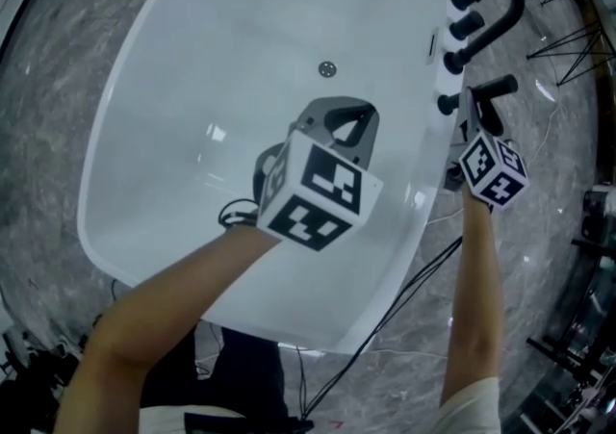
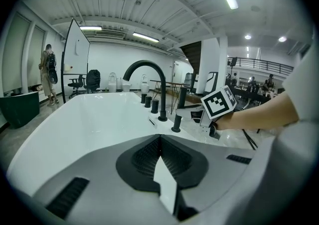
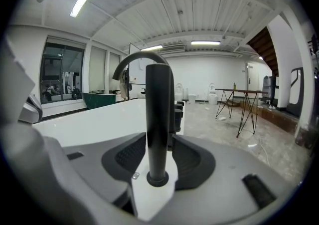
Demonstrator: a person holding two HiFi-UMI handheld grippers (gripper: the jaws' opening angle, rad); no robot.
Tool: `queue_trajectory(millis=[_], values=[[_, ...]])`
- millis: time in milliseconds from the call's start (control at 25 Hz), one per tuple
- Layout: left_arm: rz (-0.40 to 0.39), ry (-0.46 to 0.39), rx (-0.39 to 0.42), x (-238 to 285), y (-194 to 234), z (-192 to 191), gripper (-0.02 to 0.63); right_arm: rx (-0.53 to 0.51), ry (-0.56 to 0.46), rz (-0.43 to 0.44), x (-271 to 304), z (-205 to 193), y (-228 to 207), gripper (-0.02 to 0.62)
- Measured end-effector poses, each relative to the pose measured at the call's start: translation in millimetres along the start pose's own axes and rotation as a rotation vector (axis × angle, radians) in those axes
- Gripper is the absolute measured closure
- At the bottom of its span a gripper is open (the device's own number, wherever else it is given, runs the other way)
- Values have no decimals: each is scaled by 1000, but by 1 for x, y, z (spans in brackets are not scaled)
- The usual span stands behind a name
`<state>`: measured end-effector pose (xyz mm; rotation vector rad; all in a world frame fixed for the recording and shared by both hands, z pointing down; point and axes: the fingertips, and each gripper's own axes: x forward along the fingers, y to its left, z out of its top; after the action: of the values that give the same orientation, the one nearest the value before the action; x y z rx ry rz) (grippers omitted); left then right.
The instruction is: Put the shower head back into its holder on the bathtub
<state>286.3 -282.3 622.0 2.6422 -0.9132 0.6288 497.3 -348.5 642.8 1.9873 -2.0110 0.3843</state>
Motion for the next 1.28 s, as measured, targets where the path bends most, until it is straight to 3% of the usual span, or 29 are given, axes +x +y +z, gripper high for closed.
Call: queue_trajectory(millis=[240, 520, 880, 1280], values=[[8, 42, 9, -18, -5, -9, 598, 55, 15, -11, -28, -7, 4, 428], [-14, 58, 17, -52, -28, 2, 598, 115, 34, 19, -84, 2, 39, 428], [-64, 45, 47, -124, -67, 21, 598, 205, -11, 44, -175, 40, 111, 463], [-82, 4, 53, -205, -82, 28, 598, 231, -76, 75, -260, 79, 204, 522]])
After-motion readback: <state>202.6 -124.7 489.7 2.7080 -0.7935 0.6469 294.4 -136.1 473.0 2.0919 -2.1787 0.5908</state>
